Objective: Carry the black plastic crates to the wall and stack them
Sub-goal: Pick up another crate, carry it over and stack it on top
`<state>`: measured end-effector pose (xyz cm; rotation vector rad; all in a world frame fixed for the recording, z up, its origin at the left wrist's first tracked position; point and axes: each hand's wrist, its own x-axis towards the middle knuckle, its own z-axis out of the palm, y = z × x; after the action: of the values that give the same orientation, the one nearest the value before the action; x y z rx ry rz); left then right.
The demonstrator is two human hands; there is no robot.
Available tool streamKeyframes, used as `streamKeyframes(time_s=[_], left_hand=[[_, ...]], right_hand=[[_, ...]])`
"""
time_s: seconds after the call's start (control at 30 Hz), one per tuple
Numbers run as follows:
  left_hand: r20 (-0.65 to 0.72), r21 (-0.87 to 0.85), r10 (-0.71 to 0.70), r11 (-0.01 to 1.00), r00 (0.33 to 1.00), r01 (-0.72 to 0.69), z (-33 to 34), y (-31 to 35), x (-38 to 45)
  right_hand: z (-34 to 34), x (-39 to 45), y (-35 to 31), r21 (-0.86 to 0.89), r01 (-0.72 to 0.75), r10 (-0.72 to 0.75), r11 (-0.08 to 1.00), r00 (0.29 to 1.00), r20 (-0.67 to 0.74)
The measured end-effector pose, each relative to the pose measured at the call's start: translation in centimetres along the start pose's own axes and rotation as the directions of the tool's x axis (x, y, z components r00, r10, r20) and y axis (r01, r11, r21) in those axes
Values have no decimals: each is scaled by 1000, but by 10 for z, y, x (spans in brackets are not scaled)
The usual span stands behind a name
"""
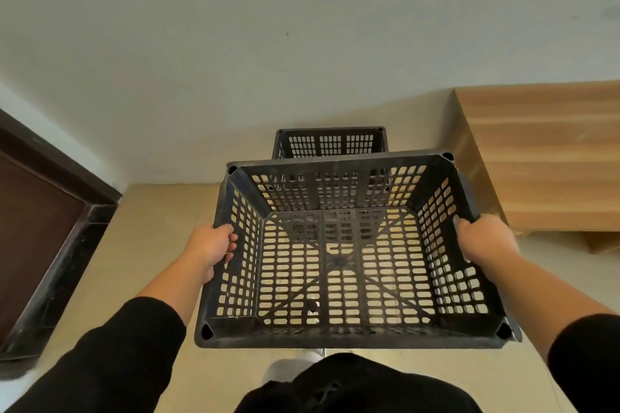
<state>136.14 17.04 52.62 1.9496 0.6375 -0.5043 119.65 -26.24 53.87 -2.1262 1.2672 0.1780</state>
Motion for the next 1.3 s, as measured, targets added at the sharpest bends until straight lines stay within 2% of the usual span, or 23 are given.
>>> streamKeyframes(time_s=[0.3,0.57,0.77,1.1,1.3], left_hand=[[97,32,-13,999,995,10,23,114,133],[94,102,-4,995,996,-6,61,200,229],[32,139,29,990,999,-33,102,258,277],[64,169,-49,985,997,38,138,306,363],[77,194,-64,980,995,49,148,316,404]], right_hand=[[27,95,-104,63,-138,139,988,990,-4],[33,186,-171,97,-169,166,981,986,33],[32,267,-212,118,-157,146,980,984,98],[49,365,-281,81,-174,165,981,980,107],[70,395,-304,30,-222,217,975,970,109]])
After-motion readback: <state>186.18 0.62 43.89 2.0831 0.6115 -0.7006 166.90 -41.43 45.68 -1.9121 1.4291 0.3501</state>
